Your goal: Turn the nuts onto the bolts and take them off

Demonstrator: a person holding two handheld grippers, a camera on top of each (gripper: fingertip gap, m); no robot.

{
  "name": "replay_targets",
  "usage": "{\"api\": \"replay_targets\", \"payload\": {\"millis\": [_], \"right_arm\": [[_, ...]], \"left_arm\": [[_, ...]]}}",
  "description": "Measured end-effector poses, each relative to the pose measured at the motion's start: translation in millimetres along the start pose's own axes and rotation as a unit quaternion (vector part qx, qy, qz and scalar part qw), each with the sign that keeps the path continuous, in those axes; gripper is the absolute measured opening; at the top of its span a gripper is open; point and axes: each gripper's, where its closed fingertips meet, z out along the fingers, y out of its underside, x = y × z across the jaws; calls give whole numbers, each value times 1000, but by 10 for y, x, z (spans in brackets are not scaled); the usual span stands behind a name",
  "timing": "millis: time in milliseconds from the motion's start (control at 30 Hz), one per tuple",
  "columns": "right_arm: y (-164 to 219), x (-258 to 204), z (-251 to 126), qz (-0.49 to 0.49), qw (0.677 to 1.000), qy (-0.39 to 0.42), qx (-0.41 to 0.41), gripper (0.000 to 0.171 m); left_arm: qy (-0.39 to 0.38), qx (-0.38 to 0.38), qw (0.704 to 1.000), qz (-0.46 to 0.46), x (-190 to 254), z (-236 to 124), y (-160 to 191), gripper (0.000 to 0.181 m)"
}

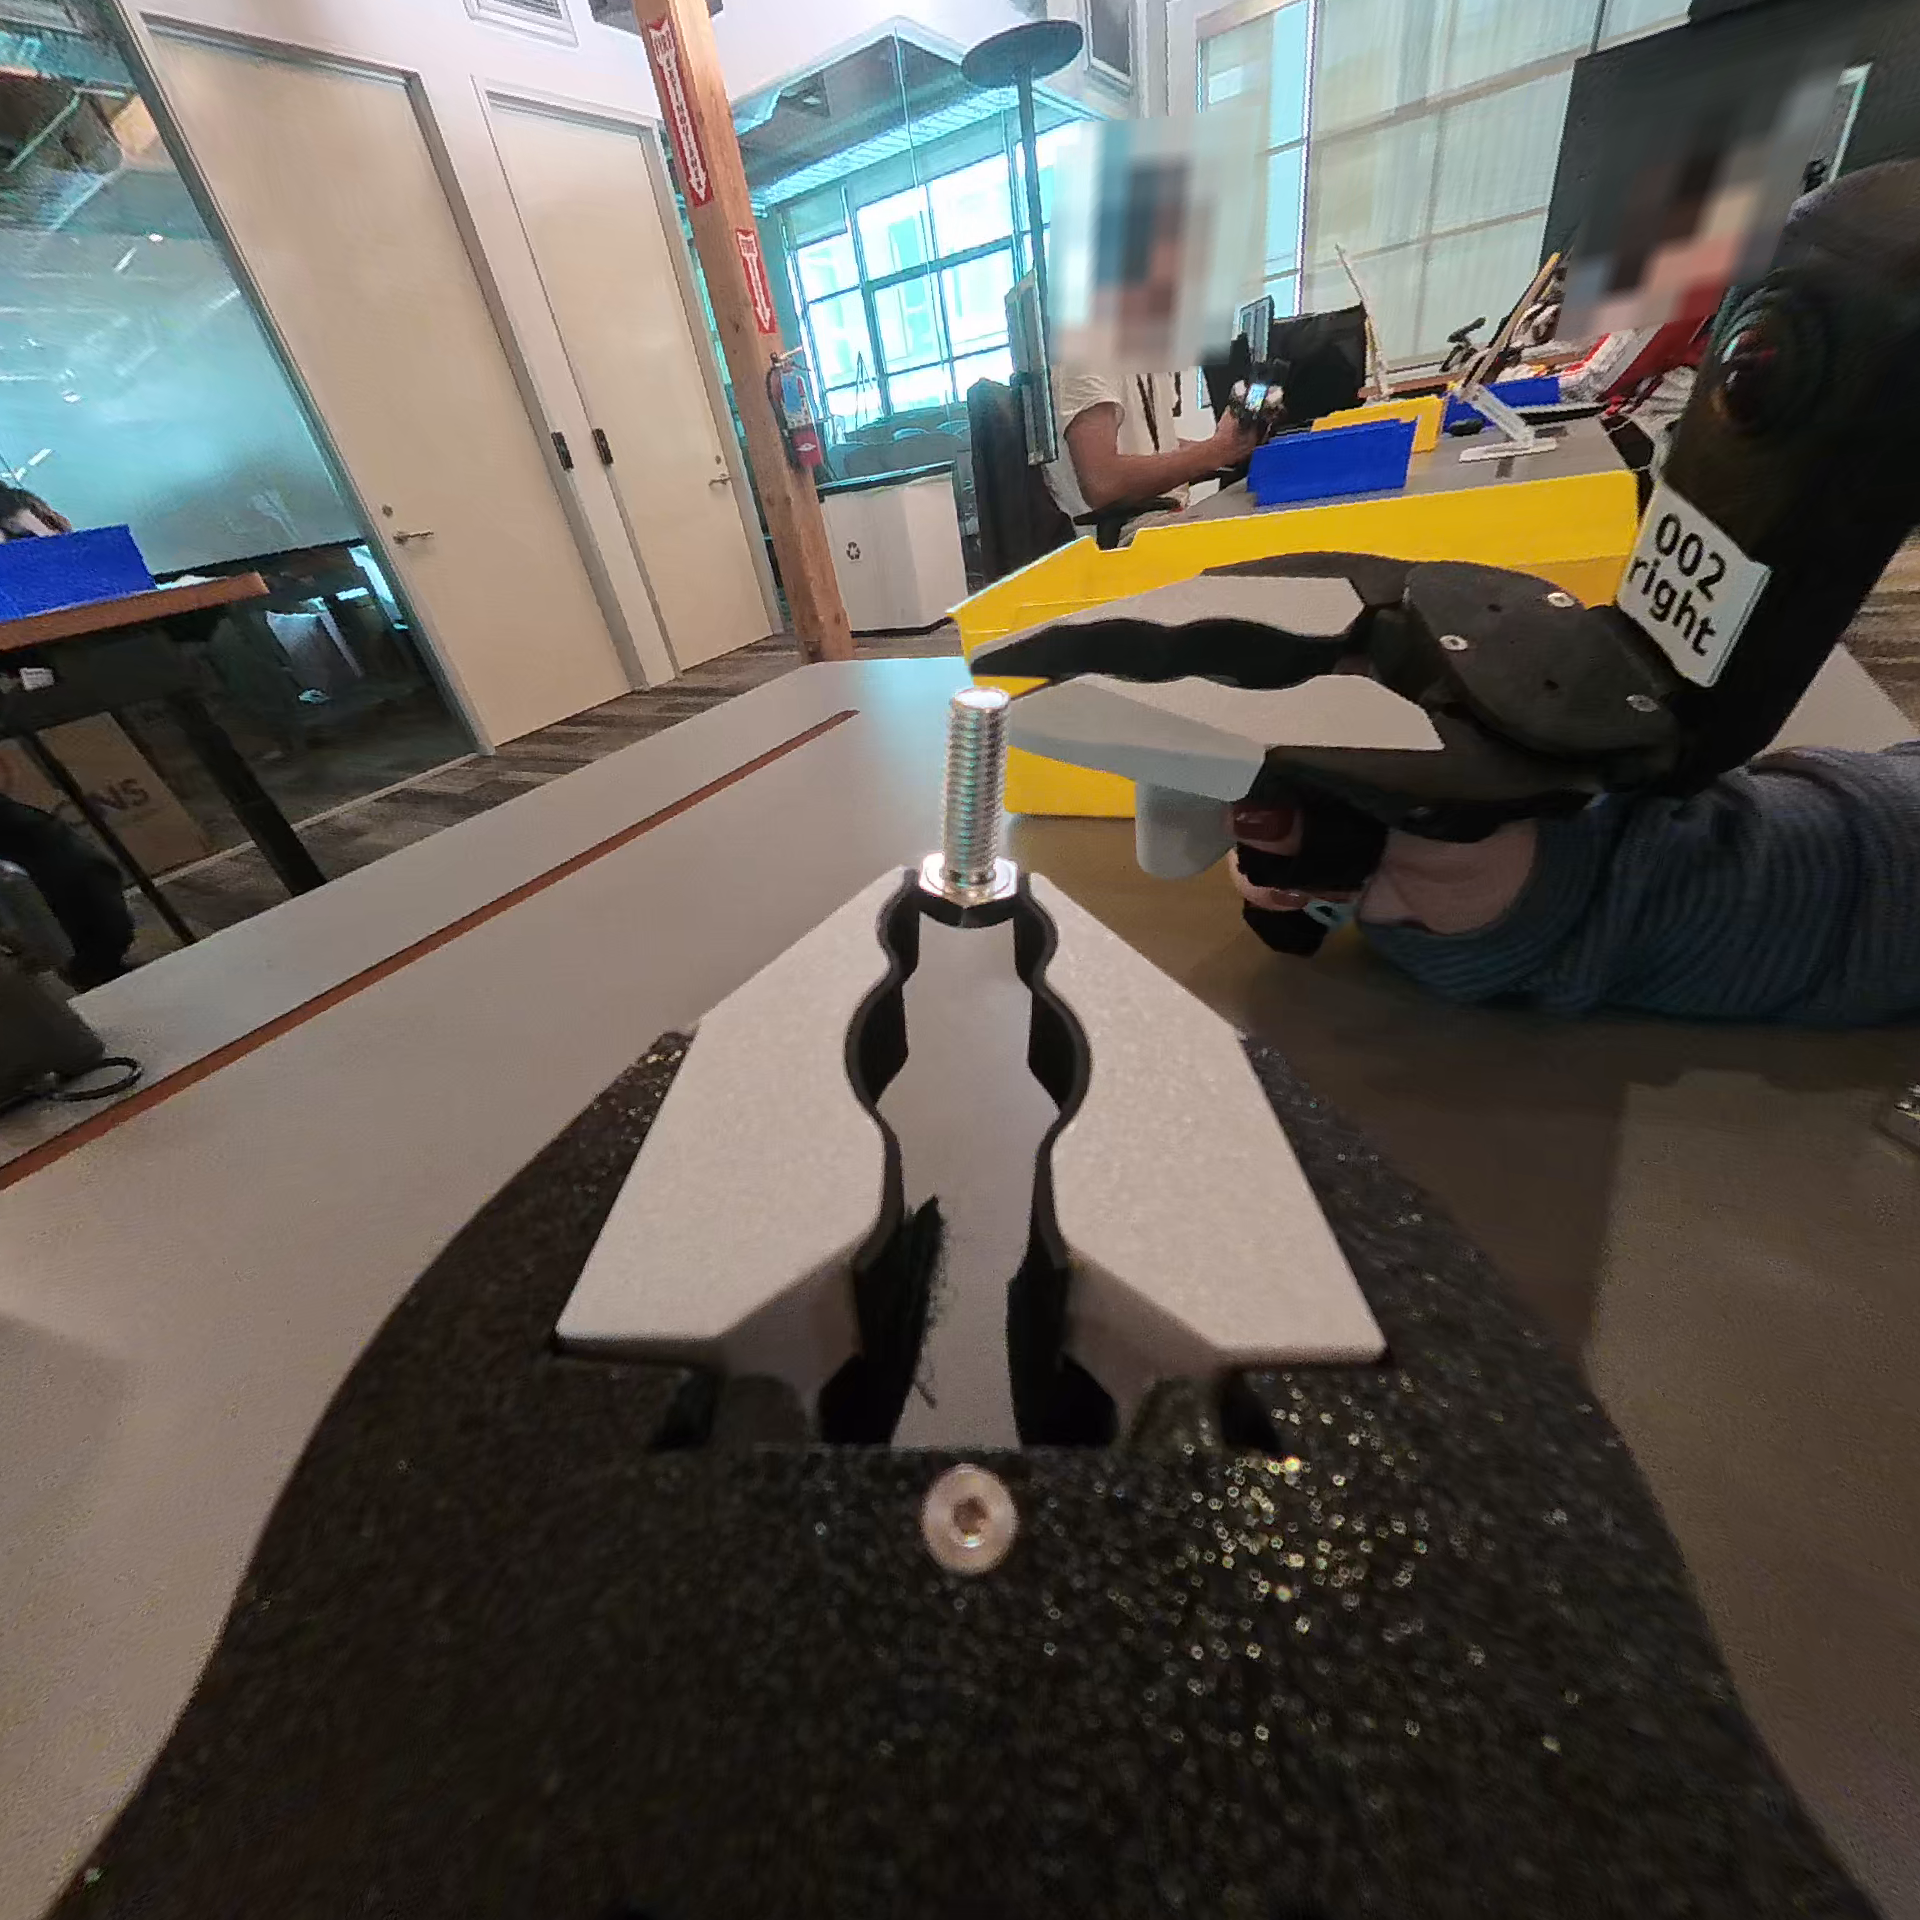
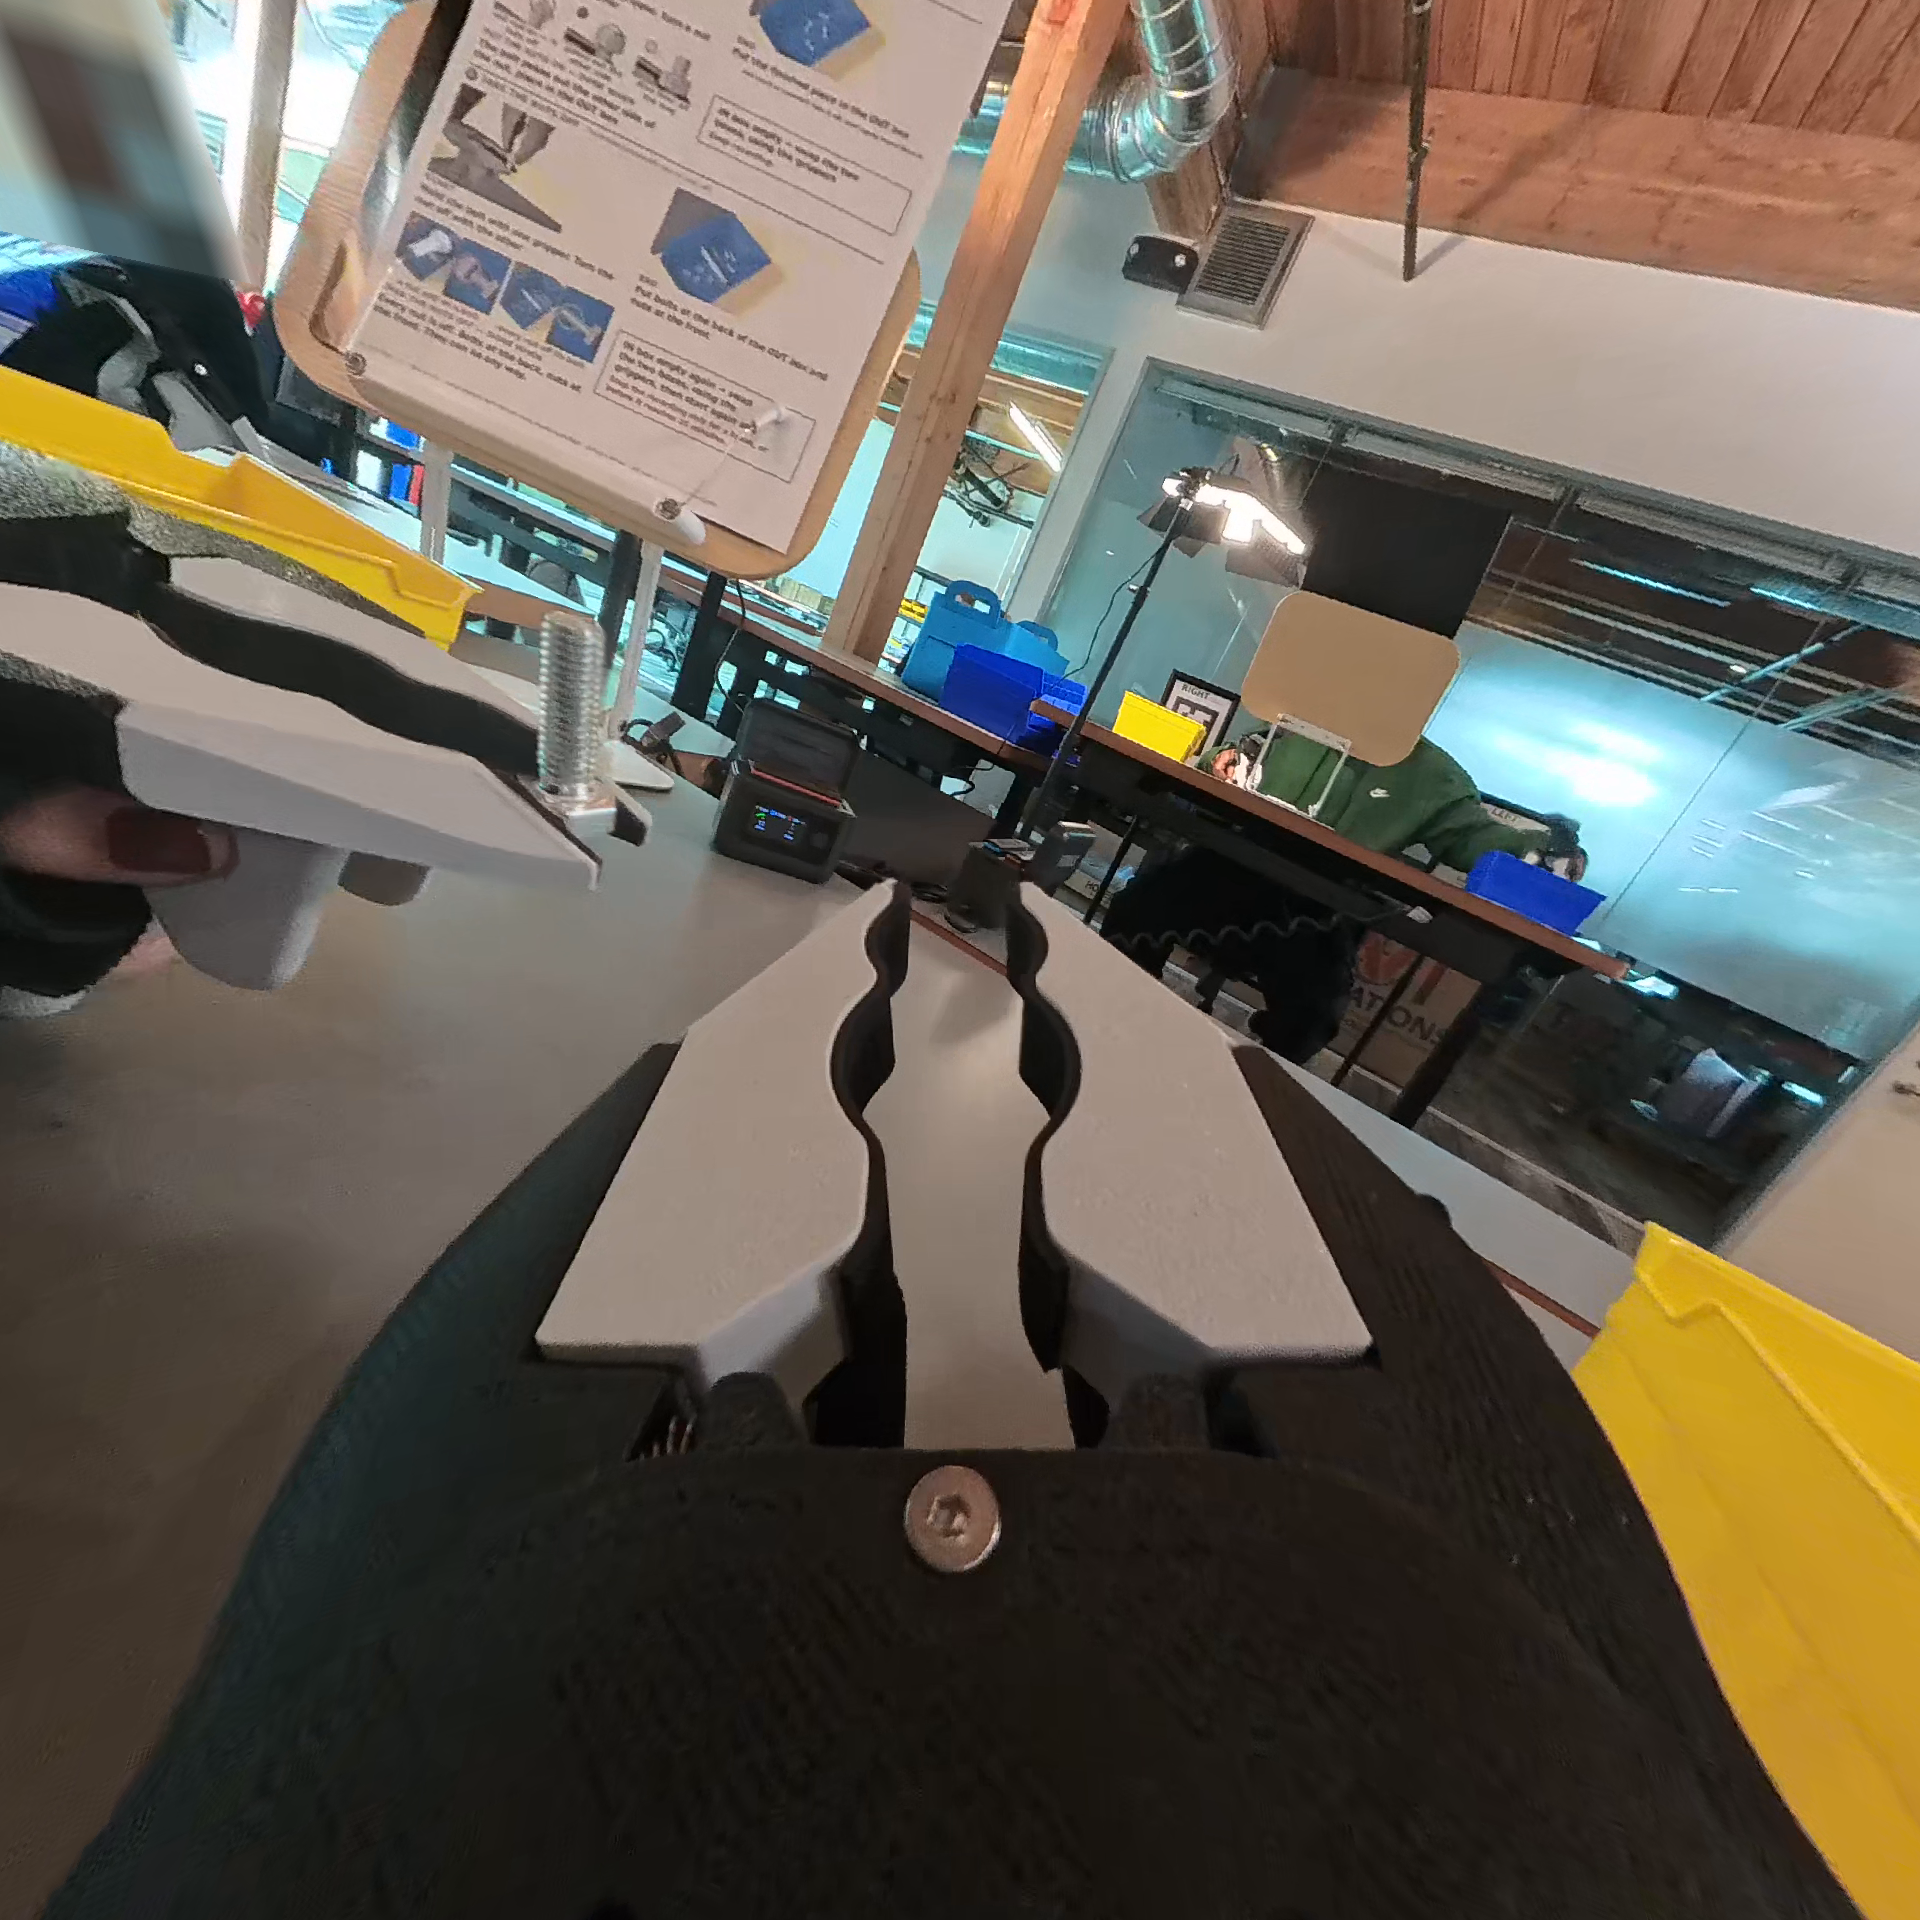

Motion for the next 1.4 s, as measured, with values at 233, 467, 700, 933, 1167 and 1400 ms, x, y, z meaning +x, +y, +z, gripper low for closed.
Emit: {"api": "replay_targets", "payload": {"millis": [233, 467, 700, 933, 1167, 1400], "right_arm": [[-319, -305, -590, 35, 986, -145, -70, 24], [-125, -855, -2033, 128, 886, -330, -299, 29], [202, -996, -2225, 163, 879, -293, -340, 29], [336, -1048, -2159, 154, 863, -315, -363, 16], [-494, -671, -1249, 138, 914, -320, -210, 15], [-731, -461, -74, 11, 898, -356, -259, 16]], "left_arm": [[11, -2, 1000, 13, 57, 7, 6, 16], [18, -5, 1000, 11, 74, 17, 13, 15], [28, -6, 1000, 9, 103, 22, 16, 15], [36, -2, 999, -6, 110, 20, 3, 15], [36, 18, 997, -65, 5, -6, -51, 15], [-50, -16, 996, -78, -397, -80, 85, 15]]}}
